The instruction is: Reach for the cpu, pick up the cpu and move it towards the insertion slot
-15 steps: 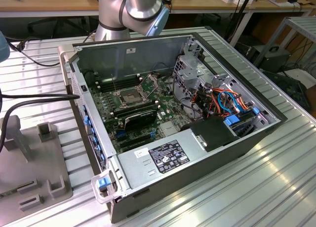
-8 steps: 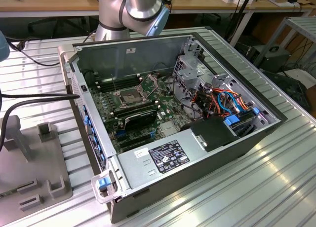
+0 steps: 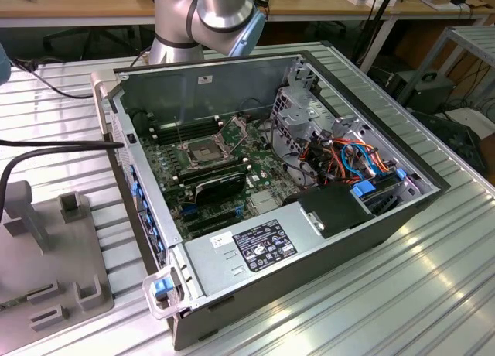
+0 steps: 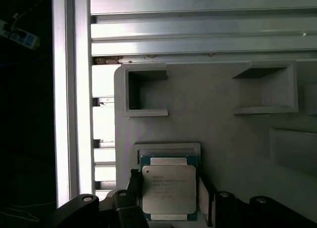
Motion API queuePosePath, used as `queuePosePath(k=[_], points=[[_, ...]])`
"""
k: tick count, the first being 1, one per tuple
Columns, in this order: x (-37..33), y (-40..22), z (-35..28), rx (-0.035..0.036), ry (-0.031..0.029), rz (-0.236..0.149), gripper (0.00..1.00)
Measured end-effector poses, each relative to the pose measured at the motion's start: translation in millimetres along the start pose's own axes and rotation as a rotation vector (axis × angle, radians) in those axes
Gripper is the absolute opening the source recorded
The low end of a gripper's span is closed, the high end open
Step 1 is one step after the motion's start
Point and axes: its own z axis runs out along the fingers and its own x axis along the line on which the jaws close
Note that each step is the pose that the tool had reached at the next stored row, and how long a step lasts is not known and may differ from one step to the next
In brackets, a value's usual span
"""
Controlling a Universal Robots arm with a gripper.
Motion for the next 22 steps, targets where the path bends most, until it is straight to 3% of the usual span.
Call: queuePosePath(k=[22], points=[[0.1,0.2,-5.8,0.0000,0.0001,0.000,0.55]])
